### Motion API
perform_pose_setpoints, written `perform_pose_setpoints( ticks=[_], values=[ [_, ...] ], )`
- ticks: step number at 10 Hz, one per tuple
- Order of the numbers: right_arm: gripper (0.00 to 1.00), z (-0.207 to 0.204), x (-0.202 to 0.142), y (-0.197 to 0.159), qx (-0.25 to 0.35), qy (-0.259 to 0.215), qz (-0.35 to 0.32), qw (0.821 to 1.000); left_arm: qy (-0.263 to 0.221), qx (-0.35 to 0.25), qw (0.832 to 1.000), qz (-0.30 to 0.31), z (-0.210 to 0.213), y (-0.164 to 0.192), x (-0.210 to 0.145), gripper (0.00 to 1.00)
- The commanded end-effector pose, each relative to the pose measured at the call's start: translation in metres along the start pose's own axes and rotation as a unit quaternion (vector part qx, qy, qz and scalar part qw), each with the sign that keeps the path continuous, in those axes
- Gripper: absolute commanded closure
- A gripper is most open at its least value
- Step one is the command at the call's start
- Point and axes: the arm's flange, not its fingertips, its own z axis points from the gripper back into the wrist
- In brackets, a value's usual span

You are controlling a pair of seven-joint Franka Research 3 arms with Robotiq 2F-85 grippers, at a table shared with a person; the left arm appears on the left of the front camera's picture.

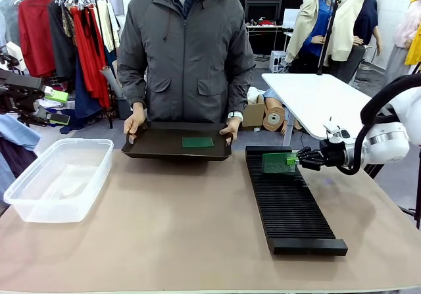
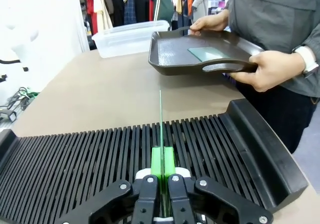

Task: Sort PCBs into racks and boxes based on the side picked up.
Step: If the short side of the Blank PCB is picked up, insert it into the PCB Rack ; if the long side is picked up, place it in the Organizing box.

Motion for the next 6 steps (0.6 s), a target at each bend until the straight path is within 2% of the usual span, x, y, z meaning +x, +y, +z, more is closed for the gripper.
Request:
perform_pose_setpoints(
  ticks=[1,6],
  values=[
    [1.0,-0.001,-0.007,-0.008,0.006,0.018,-0.009,1.0,0.001,-0.006,1.0,0.005,0.001,-0.002,0.0,0.0],
    [1.0,0.004,-0.019,-0.017,0.011,0.002,-0.01,1.0,0.001,-0.006,1.0,0.005,0.001,-0.002,0.0,0.0]
  ],
)
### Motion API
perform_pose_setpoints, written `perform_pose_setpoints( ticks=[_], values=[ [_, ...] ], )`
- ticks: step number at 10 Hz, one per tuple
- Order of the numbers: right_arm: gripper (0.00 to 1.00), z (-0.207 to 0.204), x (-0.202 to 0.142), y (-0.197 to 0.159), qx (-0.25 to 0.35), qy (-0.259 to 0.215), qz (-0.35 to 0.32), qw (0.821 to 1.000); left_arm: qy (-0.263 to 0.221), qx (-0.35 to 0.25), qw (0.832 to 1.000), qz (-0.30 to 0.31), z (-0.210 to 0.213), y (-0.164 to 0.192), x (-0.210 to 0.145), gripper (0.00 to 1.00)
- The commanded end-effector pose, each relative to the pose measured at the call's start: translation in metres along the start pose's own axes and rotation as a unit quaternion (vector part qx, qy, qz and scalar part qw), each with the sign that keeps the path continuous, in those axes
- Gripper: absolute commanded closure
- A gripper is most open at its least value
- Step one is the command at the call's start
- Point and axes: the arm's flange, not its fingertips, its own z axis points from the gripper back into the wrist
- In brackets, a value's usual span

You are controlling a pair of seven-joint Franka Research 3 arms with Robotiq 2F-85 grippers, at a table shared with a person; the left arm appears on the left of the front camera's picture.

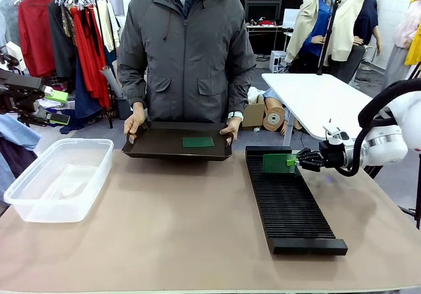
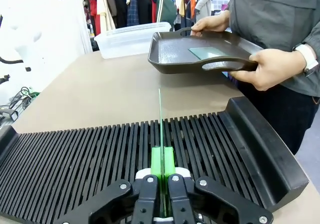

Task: Sort PCBs into racks and boxes based on the side picked up.
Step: If the short side of the Blank PCB is picked up, insert it into the PCB Rack ; if the long side is picked up, place it in the Organizing box.

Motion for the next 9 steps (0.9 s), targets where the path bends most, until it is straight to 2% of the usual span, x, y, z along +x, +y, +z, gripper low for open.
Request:
perform_pose_setpoints(
  ticks=[1,6,7,9],
  values=[
    [1.0,0.003,-0.009,-0.007,-0.002,0.01,-0.006,1.0,0.001,-0.006,1.0,0.005,0.001,-0.002,0.0,0.0],
    [1.0,0.005,-0.005,-0.001,-0.009,0.0,0.006,1.0,0.001,-0.006,1.0,0.005,0.001,-0.002,0.0,0.0],
    [0.88,0.005,-0.002,0.0,-0.012,-0.005,0.01,1.0,0.001,-0.006,1.0,0.005,0.001,-0.002,0.0,0.0],
    [0.49,0.006,0.004,0.002,-0.017,-0.035,0.009,0.999,0.001,-0.006,1.0,0.005,0.001,-0.002,0.0,0.0]
  ],
)
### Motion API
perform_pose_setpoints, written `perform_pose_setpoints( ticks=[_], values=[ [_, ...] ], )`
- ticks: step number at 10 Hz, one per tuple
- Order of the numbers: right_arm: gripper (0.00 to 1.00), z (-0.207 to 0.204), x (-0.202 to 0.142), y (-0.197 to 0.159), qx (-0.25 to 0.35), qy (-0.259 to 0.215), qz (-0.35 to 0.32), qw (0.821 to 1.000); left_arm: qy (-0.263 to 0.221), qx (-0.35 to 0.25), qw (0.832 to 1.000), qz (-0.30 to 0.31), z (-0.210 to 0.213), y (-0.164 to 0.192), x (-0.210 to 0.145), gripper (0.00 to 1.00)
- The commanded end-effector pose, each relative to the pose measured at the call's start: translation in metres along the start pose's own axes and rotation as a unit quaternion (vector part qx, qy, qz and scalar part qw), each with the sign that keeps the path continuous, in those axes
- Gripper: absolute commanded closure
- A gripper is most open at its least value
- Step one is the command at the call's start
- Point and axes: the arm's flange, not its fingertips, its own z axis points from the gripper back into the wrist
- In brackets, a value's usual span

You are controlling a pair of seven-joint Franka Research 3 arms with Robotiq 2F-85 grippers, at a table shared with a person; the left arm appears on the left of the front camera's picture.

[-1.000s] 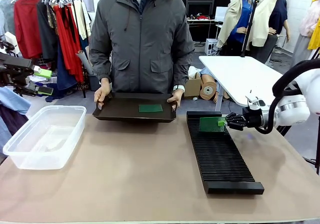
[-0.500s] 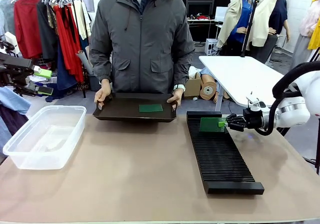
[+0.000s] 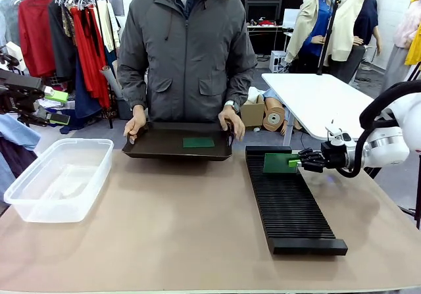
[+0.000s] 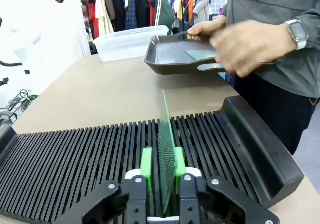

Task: Sort PCBs into racks and boxes based on the side picked up.
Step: If the short side of the Blank PCB is picked up, insert it into the PCB Rack ; if the long side is picked up, place it in the Organizing box.

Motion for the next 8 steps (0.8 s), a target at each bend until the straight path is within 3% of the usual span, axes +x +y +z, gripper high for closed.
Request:
perform_pose_setpoints(
  ticks=[1,2,3,8],
  values=[
    [0.3,0.0004,0.008,0.0038,-0.009,-0.036,0.01,0.999,0.001,-0.006,1.0,0.005,0.0009,-0.0023,0.0,0.0],
    [0.1,0.0001,0.008,0.0041,-0.009,-0.039,0.009,0.999,0.001,-0.006,1.0,0.005,0.0009,-0.0023,0.0,0.0],
    [0.0,0.0,0.0086,0.0046,-0.007,-0.043,0.008,0.999,0.001,-0.006,1.0,0.005,0.0009,-0.0023,0.0,0.0],
    [0.0,-0.0014,0.0131,0.009,-0.016,-0.051,-0.013,0.999,0.001,-0.006,1.0,0.005,0.0009,-0.0023,0.0,0.0]
  ],
)
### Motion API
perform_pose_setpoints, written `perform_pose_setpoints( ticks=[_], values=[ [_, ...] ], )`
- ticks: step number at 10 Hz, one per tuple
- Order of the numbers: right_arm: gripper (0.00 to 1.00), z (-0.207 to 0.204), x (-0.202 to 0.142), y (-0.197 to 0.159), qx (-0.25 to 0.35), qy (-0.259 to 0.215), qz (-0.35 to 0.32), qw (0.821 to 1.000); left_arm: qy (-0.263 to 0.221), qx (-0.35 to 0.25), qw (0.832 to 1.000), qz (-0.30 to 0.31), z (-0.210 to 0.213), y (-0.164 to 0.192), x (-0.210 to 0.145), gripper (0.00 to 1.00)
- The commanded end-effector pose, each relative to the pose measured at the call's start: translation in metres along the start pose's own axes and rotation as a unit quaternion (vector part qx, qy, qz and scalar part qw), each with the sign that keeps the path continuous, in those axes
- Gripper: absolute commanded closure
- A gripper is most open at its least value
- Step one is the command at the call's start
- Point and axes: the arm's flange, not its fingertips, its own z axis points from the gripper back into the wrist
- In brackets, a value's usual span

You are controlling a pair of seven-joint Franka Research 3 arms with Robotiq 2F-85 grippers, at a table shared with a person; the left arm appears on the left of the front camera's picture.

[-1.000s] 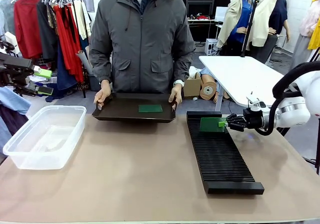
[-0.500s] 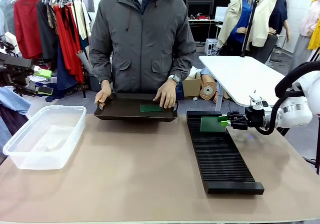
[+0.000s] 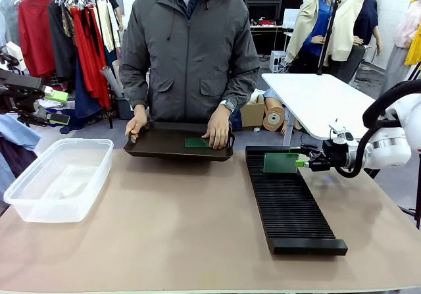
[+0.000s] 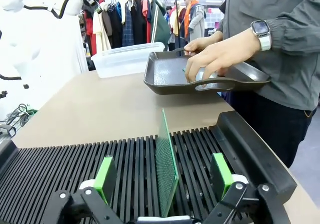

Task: Sort PCBs into racks and boxes based on the side picked up.
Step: If the short side of the Blank PCB is picked up, insert it into the PCB Rack ; if the long side is picked up, place it in the Organizing box.

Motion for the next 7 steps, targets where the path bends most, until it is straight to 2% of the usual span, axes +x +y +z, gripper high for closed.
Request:
perform_pose_setpoints(
  ticks=[1,7],
  values=[
    [0.0,0.0003,0.0003,-0.0006,0.003,0.003,0.001,1.0,0.001,-0.006,1.0,0.005,0.0009,-0.0023,0.0,0.0],
    [0.0,0.0003,0.0003,-0.0006,0.003,0.003,0.001,1.0,0.001,-0.006,1.0,0.005,0.0009,-0.0023,0.0,0.0]
  ],
)
